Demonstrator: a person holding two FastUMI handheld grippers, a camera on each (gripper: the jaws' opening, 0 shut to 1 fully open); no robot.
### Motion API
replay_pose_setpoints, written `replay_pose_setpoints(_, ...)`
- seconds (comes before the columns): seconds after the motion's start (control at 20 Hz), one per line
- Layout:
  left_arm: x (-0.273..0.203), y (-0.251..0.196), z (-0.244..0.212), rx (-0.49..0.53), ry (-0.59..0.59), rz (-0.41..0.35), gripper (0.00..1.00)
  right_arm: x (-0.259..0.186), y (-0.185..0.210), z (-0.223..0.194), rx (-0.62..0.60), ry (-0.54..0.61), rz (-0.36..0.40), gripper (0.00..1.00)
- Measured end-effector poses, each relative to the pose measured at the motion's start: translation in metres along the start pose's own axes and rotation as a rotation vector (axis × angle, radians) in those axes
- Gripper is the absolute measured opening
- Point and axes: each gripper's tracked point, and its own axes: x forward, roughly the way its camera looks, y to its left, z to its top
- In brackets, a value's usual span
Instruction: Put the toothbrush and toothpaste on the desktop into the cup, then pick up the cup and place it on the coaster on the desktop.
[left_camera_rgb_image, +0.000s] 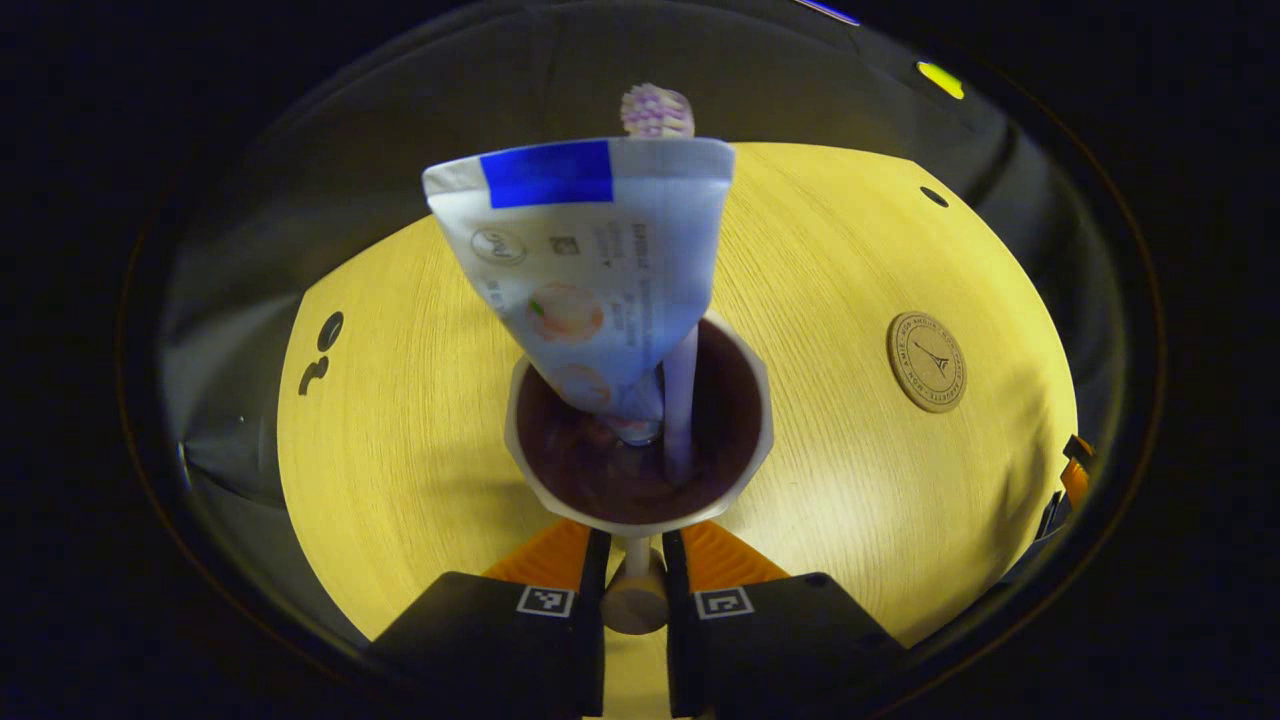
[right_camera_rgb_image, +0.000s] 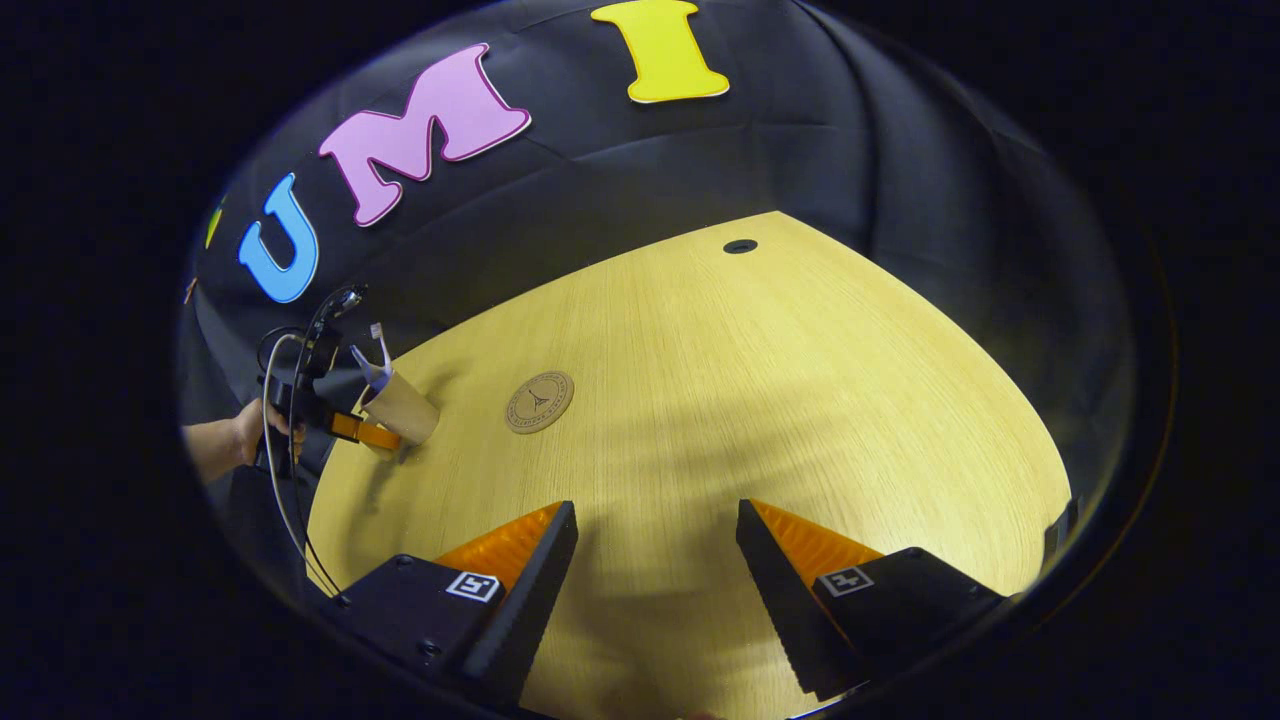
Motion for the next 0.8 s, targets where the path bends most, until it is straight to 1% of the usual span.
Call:
replay_pose_setpoints(0.05, -0.001, 0.000, 0.001, 0.002, -0.006, 0.011, 0.34, 0.000, -0.001, 0.000, -0.003, -0.002, -0.003, 0.98)
replay_pose_setpoints(0.1, -0.003, 0.001, 0.002, 0.003, -0.015, 0.017, 0.29, -0.002, -0.001, 0.000, -0.004, -0.002, -0.005, 0.98)
replay_pose_setpoints(0.15, -0.004, 0.000, 0.005, 0.005, -0.022, 0.019, 0.29, -0.003, -0.001, 0.000, -0.005, -0.002, -0.007, 0.98)
replay_pose_setpoints(0.2, -0.007, 0.001, 0.007, 0.008, -0.030, 0.020, 0.25, -0.003, 0.000, -0.001, -0.005, -0.002, -0.008, 0.98)
replay_pose_setpoints(0.25, -0.010, 0.000, 0.010, 0.010, -0.041, 0.016, 0.29, -0.004, 0.001, -0.001, -0.006, -0.001, -0.008, 0.98)
replay_pose_setpoints(0.35, -0.017, -0.010, 0.018, 0.023, -0.066, 0.001, 0.29, -0.006, 0.002, -0.006, -0.010, 0.006, -0.006, 0.98)
replay_pose_setpoints(0.45, -0.023, -0.021, 0.030, 0.066, -0.102, -0.010, 0.29, -0.006, 0.006, -0.011, -0.016, 0.016, 0.000, 0.98)
replay_pose_setpoints(0.55, -0.028, -0.040, 0.042, 0.114, -0.135, -0.045, 0.29, -0.006, 0.011, -0.013, -0.037, 0.014, 0.009, 0.98)
replay_pose_setpoints(0.6, -0.029, -0.051, 0.046, 0.131, -0.142, -0.061, 0.34, -0.007, 0.013, -0.015, -0.050, 0.016, 0.014, 0.98)
replay_pose_setpoints(0.65, -0.030, -0.060, 0.050, 0.150, -0.146, -0.075, 0.33, -0.008, 0.014, -0.017, -0.060, 0.019, 0.018, 0.98)
replay_pose_setpoints(0.7, -0.031, -0.070, 0.054, 0.171, -0.152, -0.089, 0.29, -0.009, 0.014, -0.018, -0.064, 0.021, 0.020, 0.98)
replay_pose_setpoints(0.8, -0.031, -0.089, 0.060, 0.224, -0.155, -0.115, 0.29, -0.011, 0.014, -0.021, -0.061, 0.023, 0.022, 0.98)
